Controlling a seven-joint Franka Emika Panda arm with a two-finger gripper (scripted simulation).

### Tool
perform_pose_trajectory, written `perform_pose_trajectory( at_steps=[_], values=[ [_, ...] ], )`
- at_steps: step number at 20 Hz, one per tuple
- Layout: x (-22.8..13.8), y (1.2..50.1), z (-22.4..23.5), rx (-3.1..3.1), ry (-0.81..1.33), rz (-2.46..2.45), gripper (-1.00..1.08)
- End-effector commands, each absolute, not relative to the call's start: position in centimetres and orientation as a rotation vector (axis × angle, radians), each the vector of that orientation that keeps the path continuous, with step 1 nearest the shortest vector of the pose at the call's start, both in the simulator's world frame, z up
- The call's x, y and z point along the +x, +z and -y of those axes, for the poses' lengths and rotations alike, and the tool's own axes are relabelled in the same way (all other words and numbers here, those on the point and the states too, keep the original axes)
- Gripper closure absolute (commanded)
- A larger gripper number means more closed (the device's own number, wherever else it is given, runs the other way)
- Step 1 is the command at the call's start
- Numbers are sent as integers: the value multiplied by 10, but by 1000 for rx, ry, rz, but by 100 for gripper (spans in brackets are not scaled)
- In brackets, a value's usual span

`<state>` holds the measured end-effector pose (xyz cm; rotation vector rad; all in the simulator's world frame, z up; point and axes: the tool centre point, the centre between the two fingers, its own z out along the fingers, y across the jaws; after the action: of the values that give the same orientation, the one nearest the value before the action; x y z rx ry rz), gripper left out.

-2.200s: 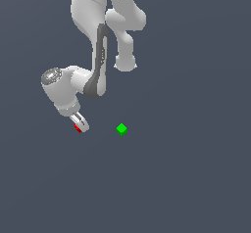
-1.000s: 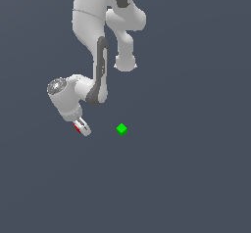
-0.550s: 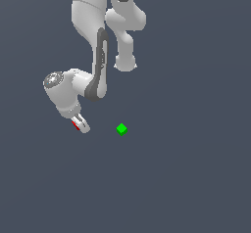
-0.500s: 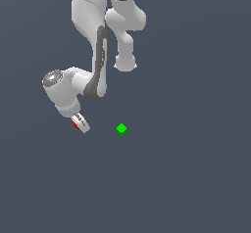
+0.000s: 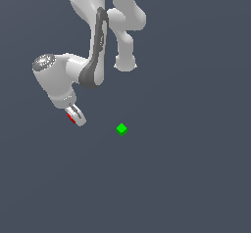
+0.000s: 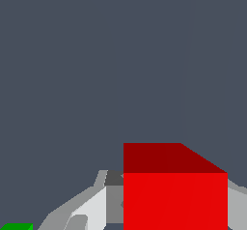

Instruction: Stack the red cube on top of the green cube.

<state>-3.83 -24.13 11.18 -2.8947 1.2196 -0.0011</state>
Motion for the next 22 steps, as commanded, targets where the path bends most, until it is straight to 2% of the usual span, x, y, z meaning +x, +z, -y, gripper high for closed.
perform_pose_trajectory(
  at_steps=[1,11,16,22],
  values=[
    [-38,119,241,-2895,0,-1220,108],
    [-37,113,221,-2895,-1,-1219,108],
    [-34,103,182,-2895,-1,-1219,108],
    [-29,86,113,-2896,-1,-1218,108]
  ],
)
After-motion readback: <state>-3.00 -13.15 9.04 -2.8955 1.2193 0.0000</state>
